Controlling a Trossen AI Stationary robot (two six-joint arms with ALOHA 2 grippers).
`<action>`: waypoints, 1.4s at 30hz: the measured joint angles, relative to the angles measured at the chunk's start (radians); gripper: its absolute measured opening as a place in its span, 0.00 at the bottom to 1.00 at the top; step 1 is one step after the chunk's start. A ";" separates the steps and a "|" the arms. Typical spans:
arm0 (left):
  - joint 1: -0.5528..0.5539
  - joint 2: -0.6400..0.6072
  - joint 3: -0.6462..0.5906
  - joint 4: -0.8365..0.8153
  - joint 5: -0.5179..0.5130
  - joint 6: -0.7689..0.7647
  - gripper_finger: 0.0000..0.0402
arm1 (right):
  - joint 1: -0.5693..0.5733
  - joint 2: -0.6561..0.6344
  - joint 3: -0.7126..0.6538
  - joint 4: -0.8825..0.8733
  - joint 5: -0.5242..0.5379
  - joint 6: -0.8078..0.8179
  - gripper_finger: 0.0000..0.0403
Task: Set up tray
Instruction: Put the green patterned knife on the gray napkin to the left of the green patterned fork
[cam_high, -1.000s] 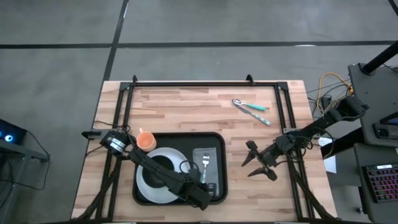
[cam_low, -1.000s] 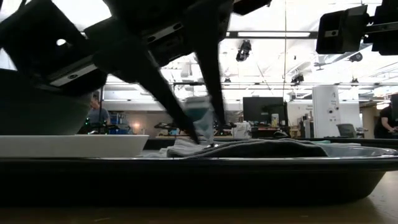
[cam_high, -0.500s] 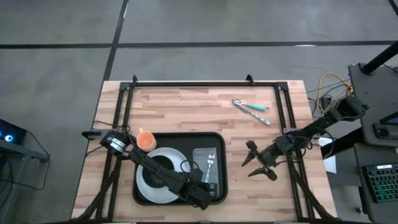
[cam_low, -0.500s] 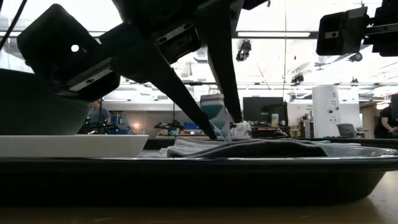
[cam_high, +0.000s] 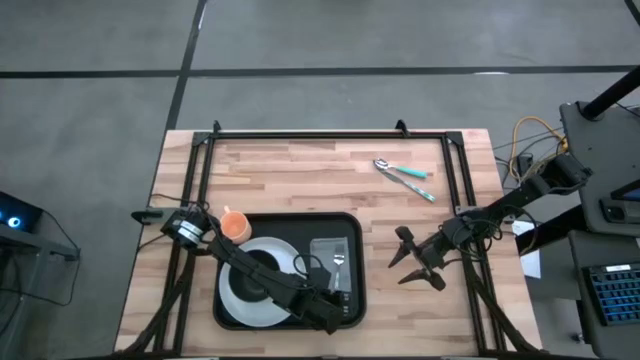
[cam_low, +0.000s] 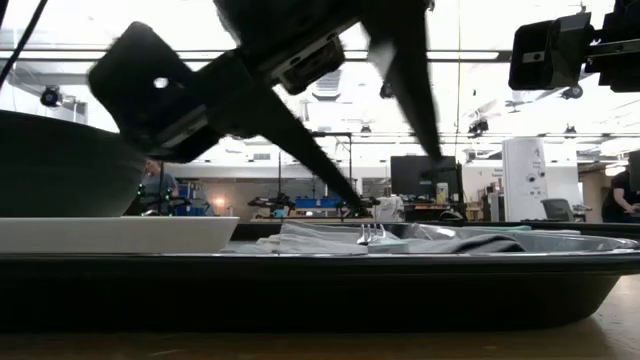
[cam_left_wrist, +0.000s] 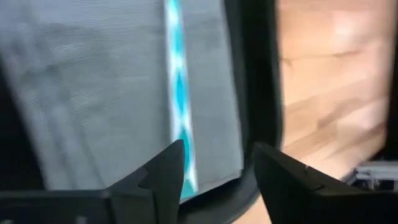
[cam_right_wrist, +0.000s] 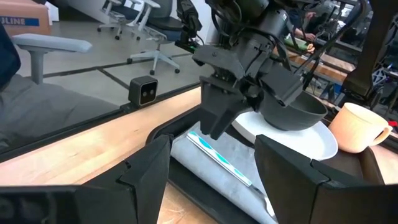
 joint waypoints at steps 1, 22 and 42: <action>0.001 0.000 0.000 0.016 -0.001 0.027 0.44 | 0.000 0.000 0.000 0.000 0.000 0.000 0.55; -0.026 -0.048 0.092 0.054 -0.427 1.311 0.49 | -0.001 0.000 0.000 0.000 0.003 -0.009 0.55; 0.019 -0.081 -0.159 0.397 -0.747 1.727 0.49 | -0.001 0.000 0.000 -0.059 0.233 0.044 0.55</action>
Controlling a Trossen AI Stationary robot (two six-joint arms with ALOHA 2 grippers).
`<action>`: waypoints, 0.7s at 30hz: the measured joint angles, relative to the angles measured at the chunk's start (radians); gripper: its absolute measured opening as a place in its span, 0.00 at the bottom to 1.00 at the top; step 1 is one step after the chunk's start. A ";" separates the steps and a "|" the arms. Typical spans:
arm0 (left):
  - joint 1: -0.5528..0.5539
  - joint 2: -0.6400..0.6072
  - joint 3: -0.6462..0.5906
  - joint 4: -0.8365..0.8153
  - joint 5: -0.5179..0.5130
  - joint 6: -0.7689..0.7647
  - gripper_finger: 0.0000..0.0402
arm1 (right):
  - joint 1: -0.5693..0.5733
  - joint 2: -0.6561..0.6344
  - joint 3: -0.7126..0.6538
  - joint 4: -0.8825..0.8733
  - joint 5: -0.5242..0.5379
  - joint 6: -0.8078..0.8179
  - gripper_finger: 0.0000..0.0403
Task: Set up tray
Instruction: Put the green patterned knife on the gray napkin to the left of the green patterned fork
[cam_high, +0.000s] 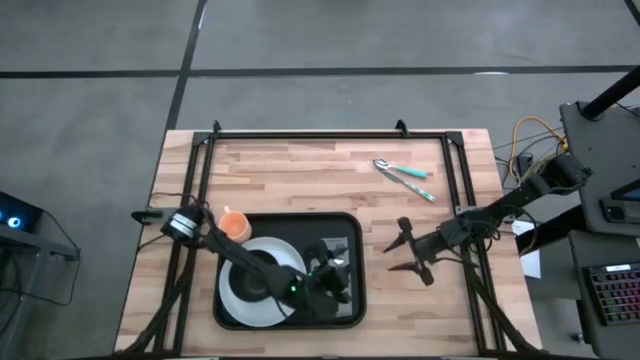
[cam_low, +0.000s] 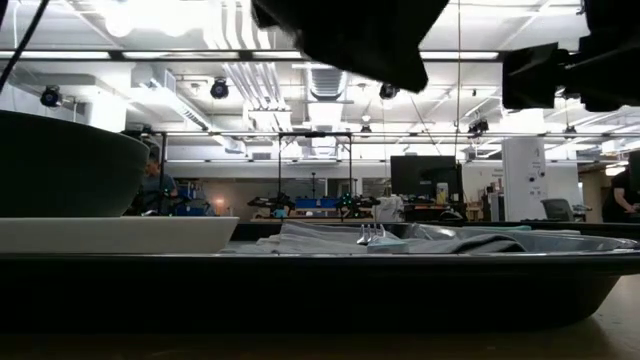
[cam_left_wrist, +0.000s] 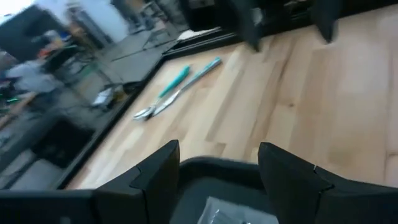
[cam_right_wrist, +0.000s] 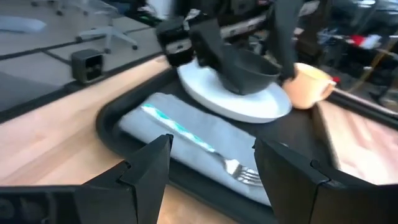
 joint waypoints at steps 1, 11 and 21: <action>0.009 -0.020 -0.045 0.076 0.037 0.038 0.49 | 0.000 0.000 0.000 0.008 0.026 -0.001 0.55; 0.128 -0.377 -0.726 0.957 0.661 0.300 0.49 | -0.024 0.000 0.000 0.082 0.107 -0.019 0.55; 0.116 -0.755 -1.230 1.322 0.589 0.350 0.49 | -0.089 0.000 0.000 0.088 0.164 -0.016 0.55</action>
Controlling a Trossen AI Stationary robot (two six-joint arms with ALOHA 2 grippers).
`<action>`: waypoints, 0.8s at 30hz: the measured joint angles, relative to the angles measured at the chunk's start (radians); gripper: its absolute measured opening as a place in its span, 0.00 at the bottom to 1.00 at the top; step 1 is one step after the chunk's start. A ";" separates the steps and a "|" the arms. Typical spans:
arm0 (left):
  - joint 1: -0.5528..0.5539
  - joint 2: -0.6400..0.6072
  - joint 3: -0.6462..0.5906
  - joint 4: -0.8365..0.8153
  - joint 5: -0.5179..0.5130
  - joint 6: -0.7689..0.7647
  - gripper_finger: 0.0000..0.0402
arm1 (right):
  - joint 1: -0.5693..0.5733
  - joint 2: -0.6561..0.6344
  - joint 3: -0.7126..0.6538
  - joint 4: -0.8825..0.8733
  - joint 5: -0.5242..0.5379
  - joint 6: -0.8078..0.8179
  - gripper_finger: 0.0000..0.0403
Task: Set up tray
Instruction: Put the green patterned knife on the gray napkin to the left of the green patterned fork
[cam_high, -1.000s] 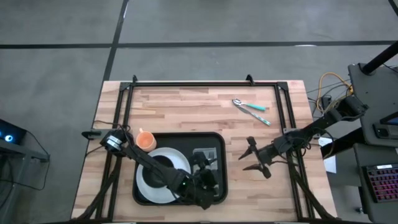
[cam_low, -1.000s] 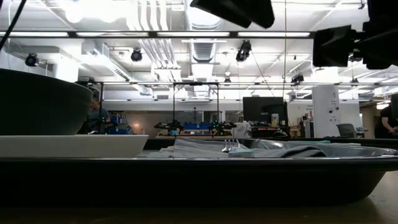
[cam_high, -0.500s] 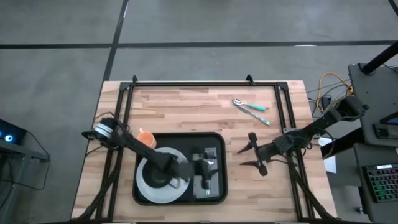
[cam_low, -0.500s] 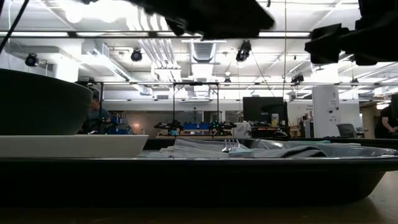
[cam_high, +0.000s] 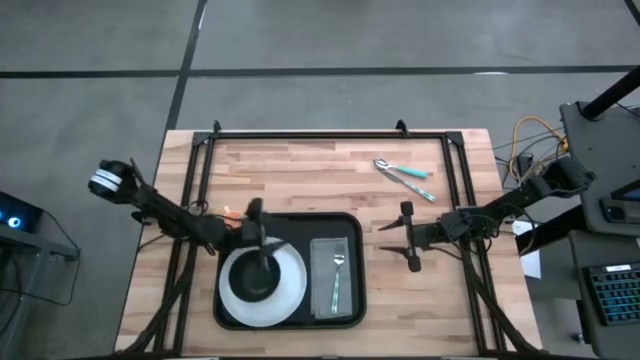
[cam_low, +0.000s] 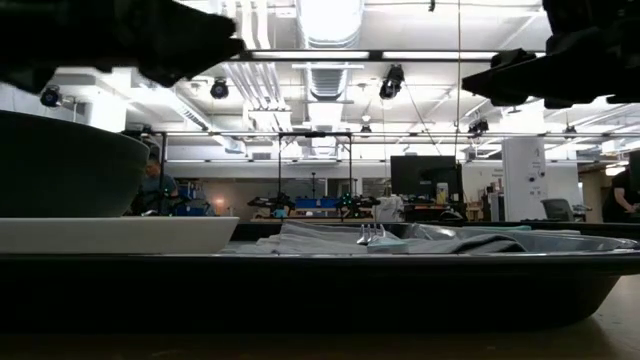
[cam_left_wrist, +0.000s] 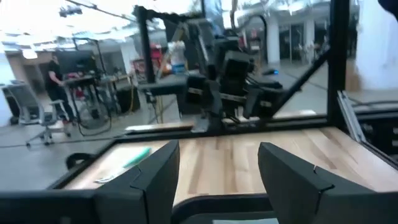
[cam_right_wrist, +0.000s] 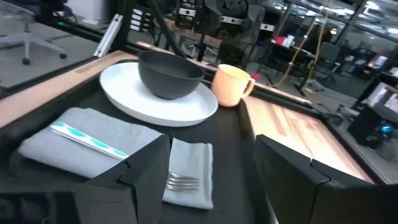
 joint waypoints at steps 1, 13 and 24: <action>0.010 -0.021 -0.028 0.024 0.001 0.003 0.49 | -0.009 0.000 0.000 0.001 0.000 -0.008 0.55; 0.255 -0.097 -0.120 0.130 0.272 0.033 0.49 | -0.144 0.000 0.017 -0.010 -0.009 0.019 0.55; 0.331 -0.235 -0.263 0.199 0.274 0.032 0.49 | -0.225 0.000 0.018 -0.007 -0.001 0.041 0.55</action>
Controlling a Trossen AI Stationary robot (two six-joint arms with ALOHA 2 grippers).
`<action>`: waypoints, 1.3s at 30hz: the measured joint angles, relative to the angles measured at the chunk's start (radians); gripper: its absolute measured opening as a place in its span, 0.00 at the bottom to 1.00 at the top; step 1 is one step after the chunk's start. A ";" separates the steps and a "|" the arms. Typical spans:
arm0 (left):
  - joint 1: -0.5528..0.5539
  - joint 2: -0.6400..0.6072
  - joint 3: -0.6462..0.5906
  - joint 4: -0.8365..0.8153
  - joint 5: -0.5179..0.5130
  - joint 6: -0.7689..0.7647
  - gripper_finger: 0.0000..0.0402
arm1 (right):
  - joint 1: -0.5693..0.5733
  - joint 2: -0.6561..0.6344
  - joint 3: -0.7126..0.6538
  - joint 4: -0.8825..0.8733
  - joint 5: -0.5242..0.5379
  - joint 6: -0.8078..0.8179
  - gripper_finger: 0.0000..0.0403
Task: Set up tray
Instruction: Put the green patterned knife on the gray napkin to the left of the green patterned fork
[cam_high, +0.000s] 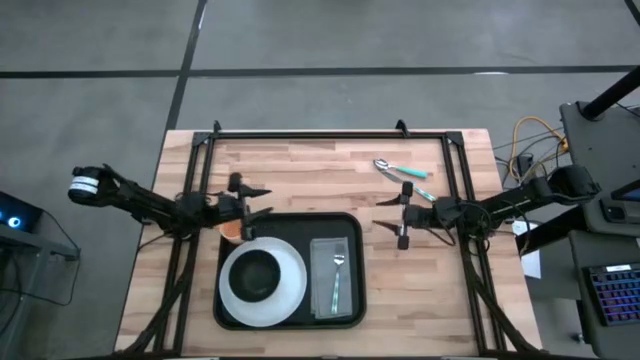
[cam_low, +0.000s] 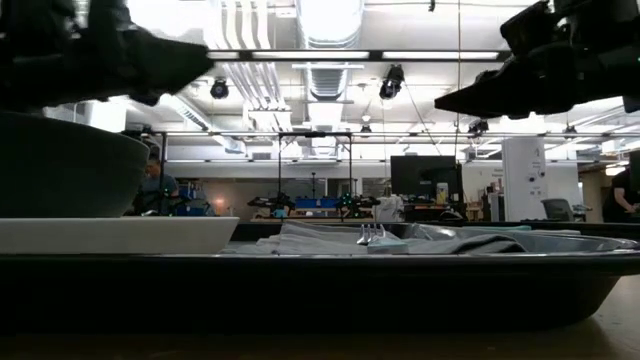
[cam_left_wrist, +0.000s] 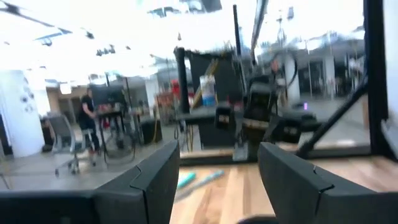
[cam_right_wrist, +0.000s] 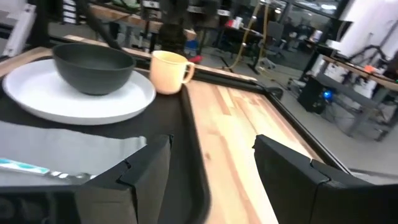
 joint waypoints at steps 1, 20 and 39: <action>0.000 -0.024 -0.028 0.028 -0.003 -0.003 0.49 | -0.009 0.000 0.000 0.000 0.000 0.000 0.55; -0.002 -0.456 -0.025 -0.425 -0.010 0.008 0.49 | -0.120 -0.002 0.189 -0.594 0.062 0.256 0.55; -0.002 -1.082 -0.025 -1.021 -0.012 0.017 0.49 | -0.313 -0.022 0.413 -1.328 0.036 0.395 0.55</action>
